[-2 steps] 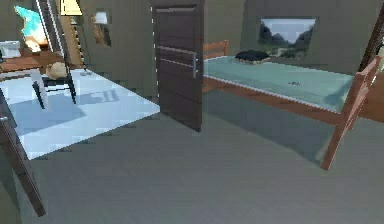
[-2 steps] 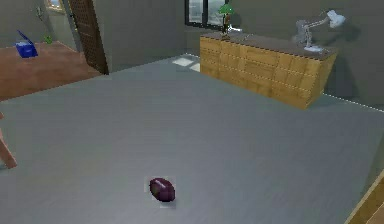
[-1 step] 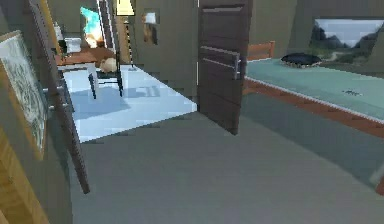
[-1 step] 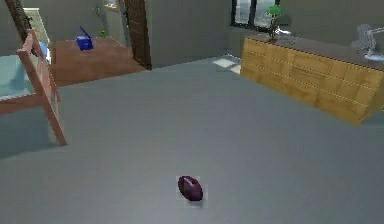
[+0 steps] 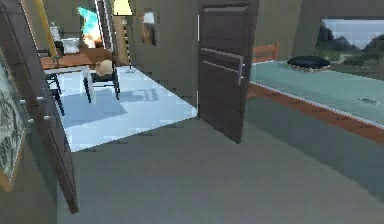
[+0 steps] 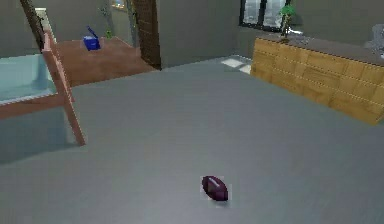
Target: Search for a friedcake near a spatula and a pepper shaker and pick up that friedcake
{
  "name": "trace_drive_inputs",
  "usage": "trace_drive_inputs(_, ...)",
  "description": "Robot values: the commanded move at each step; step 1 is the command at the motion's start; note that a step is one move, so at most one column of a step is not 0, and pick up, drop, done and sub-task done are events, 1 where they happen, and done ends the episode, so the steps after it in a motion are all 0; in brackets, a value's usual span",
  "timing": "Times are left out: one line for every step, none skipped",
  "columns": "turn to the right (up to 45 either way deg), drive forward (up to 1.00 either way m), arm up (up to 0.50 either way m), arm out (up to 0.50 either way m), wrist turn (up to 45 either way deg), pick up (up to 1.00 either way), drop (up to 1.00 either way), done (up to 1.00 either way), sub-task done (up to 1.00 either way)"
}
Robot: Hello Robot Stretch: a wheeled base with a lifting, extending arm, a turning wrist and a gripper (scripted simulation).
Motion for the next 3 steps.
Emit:
trace_drive_inputs(-9.0,0.0,0.0,0.0,0.0,0.0,0.0,0.0,0.0)
trace_drive_inputs(0.0,1.0,0.0,0.0,0.0,0.0,0.0,0.0,0.0)
trace_drive_inputs(-12.0,0.0,0.0,0.0,0.0,0.0,0.0,0.0,0.0)
